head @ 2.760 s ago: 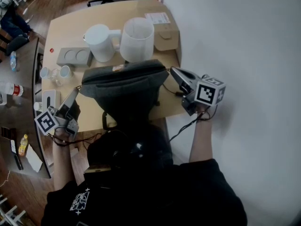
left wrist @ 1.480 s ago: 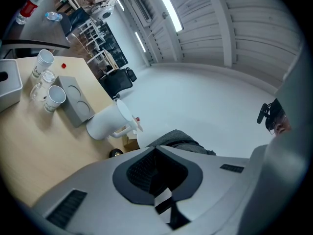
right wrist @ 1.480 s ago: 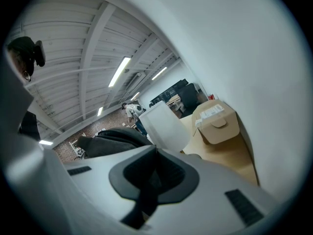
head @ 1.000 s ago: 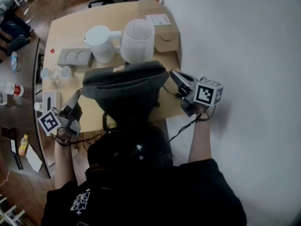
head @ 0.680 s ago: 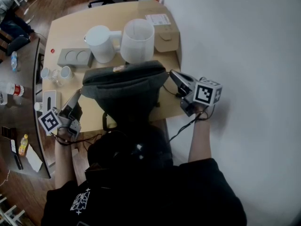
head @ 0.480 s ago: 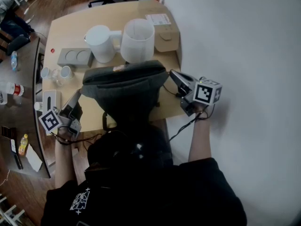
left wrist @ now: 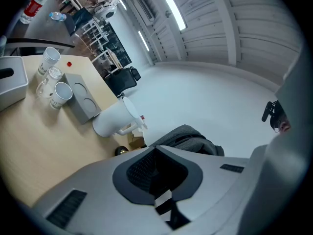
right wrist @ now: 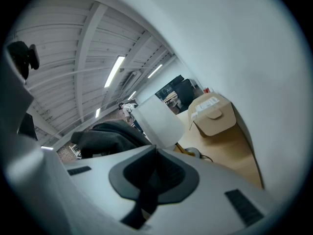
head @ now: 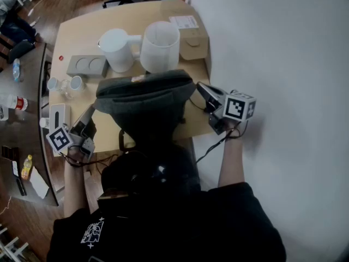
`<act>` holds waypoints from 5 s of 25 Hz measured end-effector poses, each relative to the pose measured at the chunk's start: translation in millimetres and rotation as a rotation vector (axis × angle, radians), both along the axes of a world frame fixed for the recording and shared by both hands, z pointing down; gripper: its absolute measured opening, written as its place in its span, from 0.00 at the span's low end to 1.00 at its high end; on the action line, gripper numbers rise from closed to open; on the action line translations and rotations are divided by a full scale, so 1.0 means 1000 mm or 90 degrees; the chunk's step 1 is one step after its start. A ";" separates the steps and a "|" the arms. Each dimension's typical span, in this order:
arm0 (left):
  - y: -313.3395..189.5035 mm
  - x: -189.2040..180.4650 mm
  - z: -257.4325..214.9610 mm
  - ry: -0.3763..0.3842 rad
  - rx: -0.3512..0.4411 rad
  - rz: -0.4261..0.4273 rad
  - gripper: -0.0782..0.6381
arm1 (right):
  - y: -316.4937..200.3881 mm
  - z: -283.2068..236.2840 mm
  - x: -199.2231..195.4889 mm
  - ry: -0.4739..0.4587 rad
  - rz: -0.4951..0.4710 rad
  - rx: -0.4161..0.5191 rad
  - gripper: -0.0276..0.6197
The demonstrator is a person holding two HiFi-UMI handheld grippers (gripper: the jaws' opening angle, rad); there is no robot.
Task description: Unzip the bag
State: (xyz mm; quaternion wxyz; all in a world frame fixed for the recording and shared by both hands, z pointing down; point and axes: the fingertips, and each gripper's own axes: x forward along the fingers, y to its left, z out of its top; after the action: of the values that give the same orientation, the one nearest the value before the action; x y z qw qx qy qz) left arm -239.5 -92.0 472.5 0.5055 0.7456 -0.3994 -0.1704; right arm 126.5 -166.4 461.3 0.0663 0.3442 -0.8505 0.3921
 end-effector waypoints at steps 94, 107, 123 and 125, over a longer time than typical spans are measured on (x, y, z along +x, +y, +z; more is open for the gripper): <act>0.005 -0.028 0.004 -0.093 0.034 -0.116 0.10 | 0.005 0.011 0.015 0.007 0.066 0.068 0.05; -0.020 -0.002 -0.098 -0.170 0.166 -0.094 0.10 | 0.000 -0.074 -0.007 0.022 0.054 0.214 0.05; -0.038 0.061 -0.192 -0.230 0.316 -0.032 0.10 | 0.019 -0.193 -0.083 0.041 -0.040 0.407 0.05; -0.039 0.067 -0.193 -0.245 0.327 -0.027 0.10 | 0.023 -0.196 -0.095 0.038 -0.050 0.415 0.05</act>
State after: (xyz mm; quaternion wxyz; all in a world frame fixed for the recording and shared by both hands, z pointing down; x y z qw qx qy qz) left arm -172.1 -131.0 279.2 0.2123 0.8587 -0.4474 -0.1317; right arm 31.7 -143.8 265.1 -0.0071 0.3255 -0.9416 0.0863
